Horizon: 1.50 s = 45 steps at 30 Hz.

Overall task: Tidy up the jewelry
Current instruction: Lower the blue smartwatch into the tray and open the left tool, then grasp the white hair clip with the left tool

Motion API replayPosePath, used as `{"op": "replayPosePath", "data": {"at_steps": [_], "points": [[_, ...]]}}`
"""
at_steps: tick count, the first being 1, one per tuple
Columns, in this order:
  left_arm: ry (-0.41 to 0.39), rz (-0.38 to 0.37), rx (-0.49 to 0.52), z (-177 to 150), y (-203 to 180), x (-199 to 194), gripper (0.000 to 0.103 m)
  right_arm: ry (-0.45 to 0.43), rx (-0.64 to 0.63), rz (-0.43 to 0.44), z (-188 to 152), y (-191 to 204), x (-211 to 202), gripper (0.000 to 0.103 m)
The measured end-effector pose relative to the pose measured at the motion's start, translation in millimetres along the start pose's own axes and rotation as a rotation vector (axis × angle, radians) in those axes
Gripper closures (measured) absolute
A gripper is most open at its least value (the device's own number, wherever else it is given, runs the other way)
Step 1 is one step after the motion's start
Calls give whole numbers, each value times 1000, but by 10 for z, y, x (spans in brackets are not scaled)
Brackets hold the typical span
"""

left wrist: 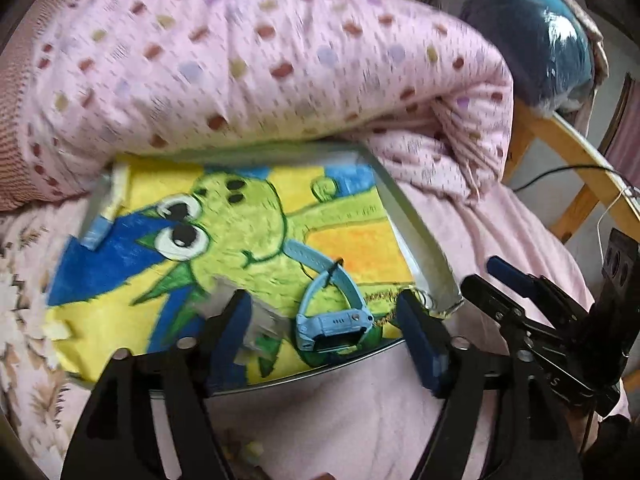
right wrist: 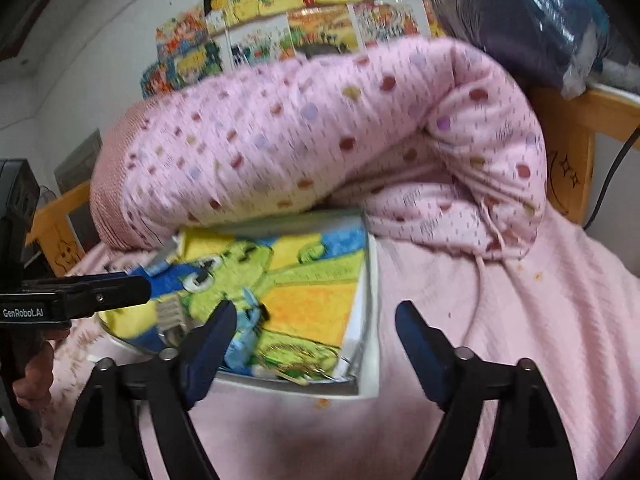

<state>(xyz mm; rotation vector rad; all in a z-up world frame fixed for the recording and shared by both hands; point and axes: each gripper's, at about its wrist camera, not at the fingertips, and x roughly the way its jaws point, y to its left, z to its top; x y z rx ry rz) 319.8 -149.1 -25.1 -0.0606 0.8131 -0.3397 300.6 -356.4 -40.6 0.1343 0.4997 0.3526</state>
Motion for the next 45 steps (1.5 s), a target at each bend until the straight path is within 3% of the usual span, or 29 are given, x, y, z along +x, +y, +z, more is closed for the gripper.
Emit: {"op": "replayPosePath", "data": {"at_steps": [2, 5, 8, 14, 19, 26, 31, 38, 41, 45], "points": [[-41, 7, -6, -8, 27, -162, 28, -19, 1, 4, 31, 74, -99, 13], [-90, 31, -6, -32, 70, -398, 3, -54, -17, 9, 31, 213, -274, 3], [-154, 54, -32, -101, 190, -701, 2, -87, -54, 7, 24, 400, -444, 0], [-178, 111, -85, -295, 567, -1131, 2, -121, -59, 32, -58, 790, -712, 0], [-191, 154, -119, -560, 884, -1435, 2, -72, -86, 75, -235, 1078, -753, 0], [-120, 181, -162, -986, 1216, -1530, 2, 54, -114, 146, -512, 1313, -497, 0], [-42, 150, -188, -1231, 1310, -1454, 2, 171, -91, 194, -682, 1310, -245, 0], [78, 110, -256, -1350, 1378, -1174, 2, 221, -69, 239, -713, 1282, -45, 1], [93, 71, -303, -1314, 1431, -1088, 3, 231, -97, 260, -719, 1339, 44, 6], [97, 42, -346, -1214, 1507, -988, 9, 254, -110, 287, -738, 1402, 188, 23]]}}
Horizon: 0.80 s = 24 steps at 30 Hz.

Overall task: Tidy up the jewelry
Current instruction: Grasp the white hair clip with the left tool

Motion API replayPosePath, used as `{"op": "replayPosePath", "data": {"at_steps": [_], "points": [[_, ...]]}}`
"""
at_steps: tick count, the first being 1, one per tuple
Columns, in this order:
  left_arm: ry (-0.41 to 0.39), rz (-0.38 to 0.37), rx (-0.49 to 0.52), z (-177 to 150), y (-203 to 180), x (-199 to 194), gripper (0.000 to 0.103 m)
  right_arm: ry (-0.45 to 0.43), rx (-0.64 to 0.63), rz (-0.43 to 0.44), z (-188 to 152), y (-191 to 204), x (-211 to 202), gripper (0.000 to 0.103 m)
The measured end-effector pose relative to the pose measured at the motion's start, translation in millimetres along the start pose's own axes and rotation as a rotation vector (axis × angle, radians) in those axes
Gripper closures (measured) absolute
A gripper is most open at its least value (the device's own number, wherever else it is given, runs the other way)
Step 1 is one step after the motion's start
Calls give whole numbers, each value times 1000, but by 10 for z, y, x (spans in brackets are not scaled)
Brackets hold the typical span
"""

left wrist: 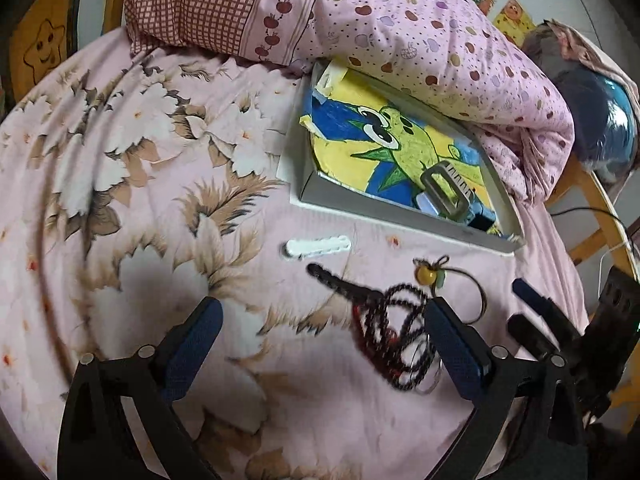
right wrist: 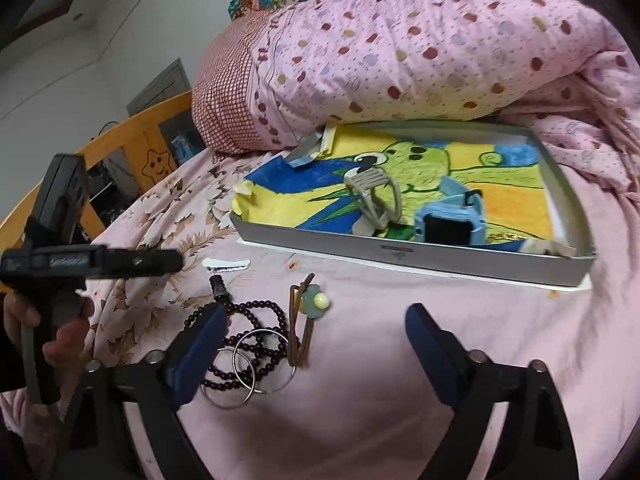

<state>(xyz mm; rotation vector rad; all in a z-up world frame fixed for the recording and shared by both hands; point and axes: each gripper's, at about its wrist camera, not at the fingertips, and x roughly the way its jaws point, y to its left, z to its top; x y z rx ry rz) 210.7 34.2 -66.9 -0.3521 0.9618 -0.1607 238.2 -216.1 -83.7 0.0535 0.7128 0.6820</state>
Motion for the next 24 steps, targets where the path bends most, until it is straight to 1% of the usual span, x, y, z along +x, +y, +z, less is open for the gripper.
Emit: {"op": "replayPosePath", "data": {"at_steps": [1, 3, 5, 7, 8, 11, 14, 15, 17, 18, 19, 21, 22, 23, 24], "points": [[0, 3, -4, 38, 6, 24, 11, 5, -3, 3, 4, 1, 27, 29], [-5, 21, -2, 124, 16, 68, 26, 20, -8, 2, 2, 2, 83, 35], [1, 39, 19, 196, 0, 134, 33, 31, -11, 3, -2, 0, 128, 40], [6, 58, 66, 241, -27, 208, 35, 43, -13, 7, 2, -3, 173, 50], [7, 79, 108, 268, -51, 253, 35, 45, -13, 8, 2, -2, 180, 52], [24, 110, 223, 299, -119, 384, 46, 54, -11, 14, -4, -11, 214, 65], [56, 157, 346, 272, -192, 540, 47, 59, -4, 22, -5, -24, 226, 70], [68, 171, 381, 261, -203, 592, 50, 58, 0, 25, -4, -34, 225, 72], [89, 190, 428, 233, -205, 671, 56, 57, 5, 30, 5, -48, 222, 73], [90, 196, 443, 217, -208, 690, 57, 57, 8, 32, 6, -52, 218, 75], [87, 198, 454, 208, -208, 700, 58, 57, 11, 34, 6, -58, 217, 79], [87, 206, 476, 192, -211, 719, 65, 64, 15, 35, 3, -66, 229, 84], [89, 211, 486, 182, -210, 719, 66, 66, 15, 34, 0, -67, 232, 86], [91, 218, 496, 170, -219, 729, 70, 69, 15, 34, -4, -65, 233, 90], [93, 221, 501, 155, -229, 726, 76, 70, 15, 35, -7, -61, 233, 92]]}}
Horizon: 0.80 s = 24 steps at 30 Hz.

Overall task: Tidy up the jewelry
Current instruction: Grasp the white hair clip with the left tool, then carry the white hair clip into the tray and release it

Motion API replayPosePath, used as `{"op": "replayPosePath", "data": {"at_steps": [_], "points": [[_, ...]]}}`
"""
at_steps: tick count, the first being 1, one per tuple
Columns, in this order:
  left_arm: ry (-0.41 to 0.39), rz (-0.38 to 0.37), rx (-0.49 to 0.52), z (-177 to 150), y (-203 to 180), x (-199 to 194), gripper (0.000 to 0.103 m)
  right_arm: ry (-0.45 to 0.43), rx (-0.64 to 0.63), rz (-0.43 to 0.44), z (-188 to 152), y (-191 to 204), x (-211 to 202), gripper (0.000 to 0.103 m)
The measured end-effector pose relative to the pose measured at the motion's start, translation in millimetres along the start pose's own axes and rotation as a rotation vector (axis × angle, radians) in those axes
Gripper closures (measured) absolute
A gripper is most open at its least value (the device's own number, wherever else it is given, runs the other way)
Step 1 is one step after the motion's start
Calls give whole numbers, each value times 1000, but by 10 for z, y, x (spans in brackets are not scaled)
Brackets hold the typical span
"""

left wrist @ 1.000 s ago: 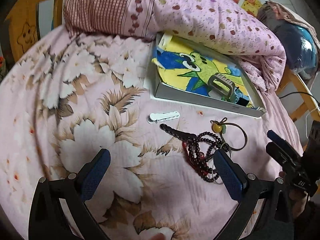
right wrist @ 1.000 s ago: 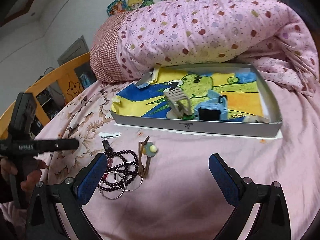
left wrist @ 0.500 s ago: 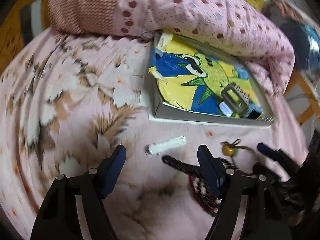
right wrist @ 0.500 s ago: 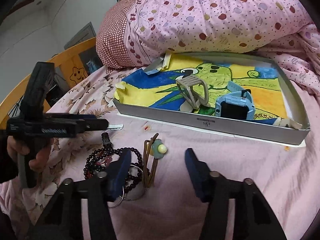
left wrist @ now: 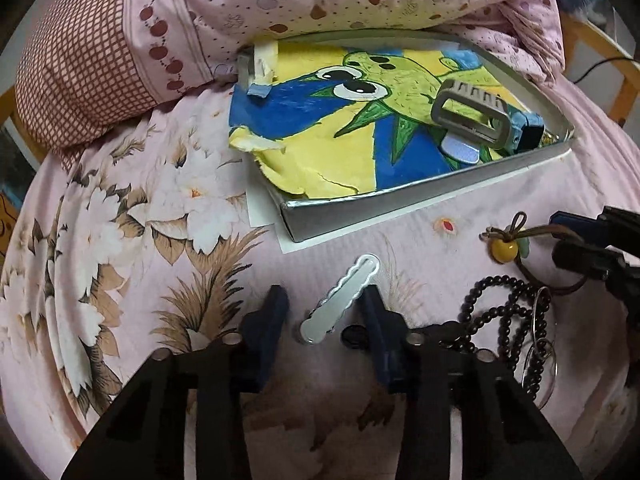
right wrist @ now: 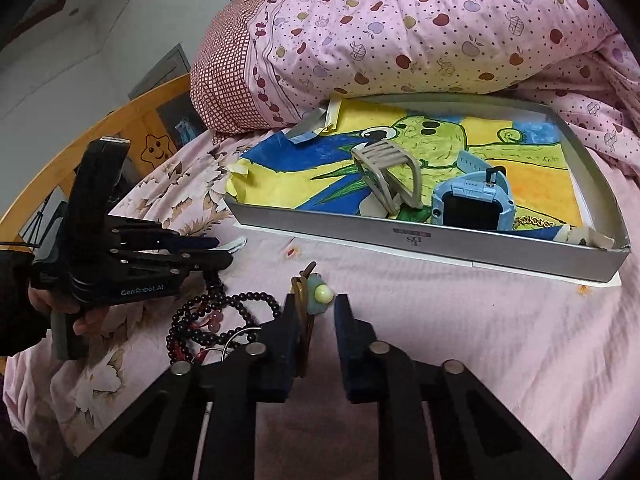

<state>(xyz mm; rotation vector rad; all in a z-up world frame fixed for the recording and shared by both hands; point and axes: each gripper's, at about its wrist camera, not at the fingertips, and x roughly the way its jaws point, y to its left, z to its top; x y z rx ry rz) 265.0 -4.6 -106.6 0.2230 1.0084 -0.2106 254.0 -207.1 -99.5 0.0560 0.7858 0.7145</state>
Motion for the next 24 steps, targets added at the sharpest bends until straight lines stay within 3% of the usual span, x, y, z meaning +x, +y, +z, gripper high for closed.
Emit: {"op": "replayPosePath", "data": {"at_steps": [3, 11, 19, 24], "points": [[19, -2, 13, 10, -51, -5, 90, -1, -9, 3, 7, 17, -12, 97], [35, -24, -71, 6, -70, -146, 91, -87, -63, 2, 130, 107, -226, 99], [-70, -67, -118, 130, -219, -547, 91, -230, -41, -36, 398, -87, -621, 99], [-139, -111, -125, 457, -394, -628, 91, -309, 15, -101, 563, -401, -845, 99]]}}
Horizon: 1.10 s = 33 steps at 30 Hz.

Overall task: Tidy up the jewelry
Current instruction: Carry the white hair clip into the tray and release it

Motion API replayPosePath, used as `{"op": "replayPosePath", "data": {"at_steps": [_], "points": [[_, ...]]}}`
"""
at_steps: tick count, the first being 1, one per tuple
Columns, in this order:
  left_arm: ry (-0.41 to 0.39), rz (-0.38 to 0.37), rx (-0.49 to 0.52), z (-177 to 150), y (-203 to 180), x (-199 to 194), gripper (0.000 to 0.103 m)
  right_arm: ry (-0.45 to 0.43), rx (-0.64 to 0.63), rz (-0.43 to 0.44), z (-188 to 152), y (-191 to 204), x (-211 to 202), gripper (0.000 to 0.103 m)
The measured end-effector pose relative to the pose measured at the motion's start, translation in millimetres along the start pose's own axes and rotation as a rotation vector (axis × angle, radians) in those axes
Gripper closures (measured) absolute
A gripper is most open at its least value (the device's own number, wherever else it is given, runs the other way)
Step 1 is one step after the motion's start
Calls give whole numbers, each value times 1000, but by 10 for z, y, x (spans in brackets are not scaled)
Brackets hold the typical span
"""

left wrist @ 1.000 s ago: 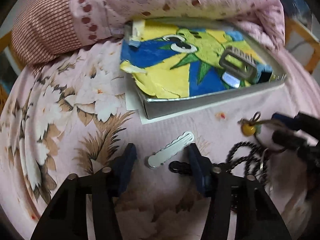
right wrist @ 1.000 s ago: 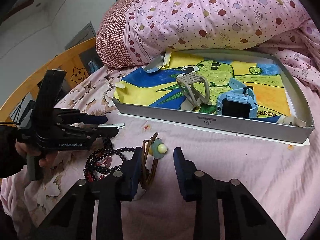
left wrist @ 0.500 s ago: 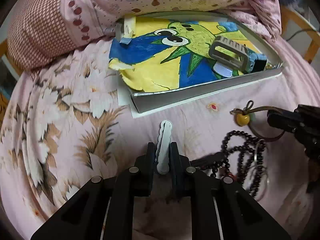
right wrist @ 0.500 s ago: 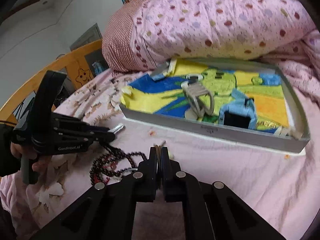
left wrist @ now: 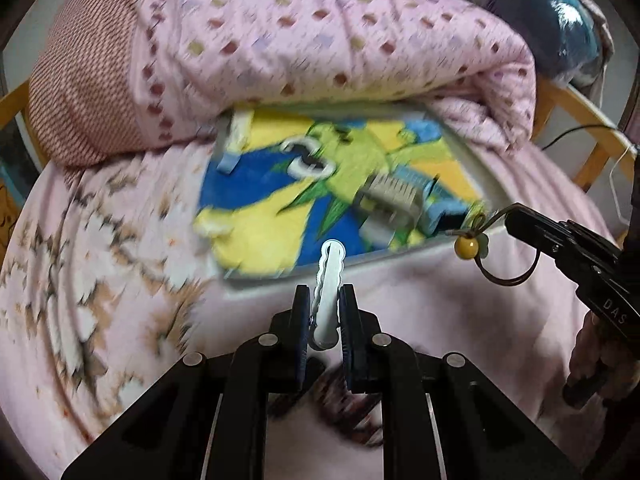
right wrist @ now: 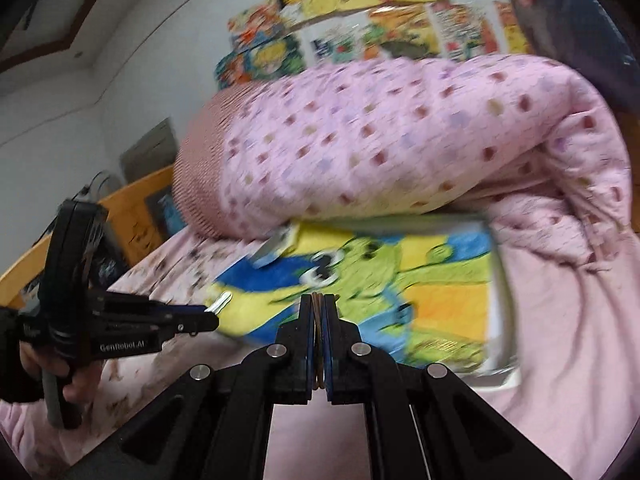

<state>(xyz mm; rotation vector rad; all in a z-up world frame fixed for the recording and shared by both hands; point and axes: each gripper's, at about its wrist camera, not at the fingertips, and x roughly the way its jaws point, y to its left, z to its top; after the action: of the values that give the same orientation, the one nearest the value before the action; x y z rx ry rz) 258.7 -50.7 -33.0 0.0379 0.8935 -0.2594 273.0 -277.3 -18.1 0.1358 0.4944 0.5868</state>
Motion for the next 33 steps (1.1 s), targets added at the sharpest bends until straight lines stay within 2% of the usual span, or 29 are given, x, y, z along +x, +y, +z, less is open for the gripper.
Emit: {"op": "replayPosePath", "data": {"at_steps": [6, 10, 19, 26, 33], "points": [[-41, -21, 1, 364, -228, 229, 91, -27, 78, -48, 104, -360, -7, 99], [-33, -36, -62, 486, -251, 444, 91, -11, 107, -63, 66, -478, 58, 99], [-13, -66, -45, 497, -457, 680, 91, 85, 209, -124, -149, -734, 238, 99], [-11, -96, 7, 515, -665, 764, 91, 103, 243, -143, -212, -828, 253, 99], [20, -113, -21, 581, -724, 921, 91, 125, 270, -159, -256, -893, 294, 99]]}}
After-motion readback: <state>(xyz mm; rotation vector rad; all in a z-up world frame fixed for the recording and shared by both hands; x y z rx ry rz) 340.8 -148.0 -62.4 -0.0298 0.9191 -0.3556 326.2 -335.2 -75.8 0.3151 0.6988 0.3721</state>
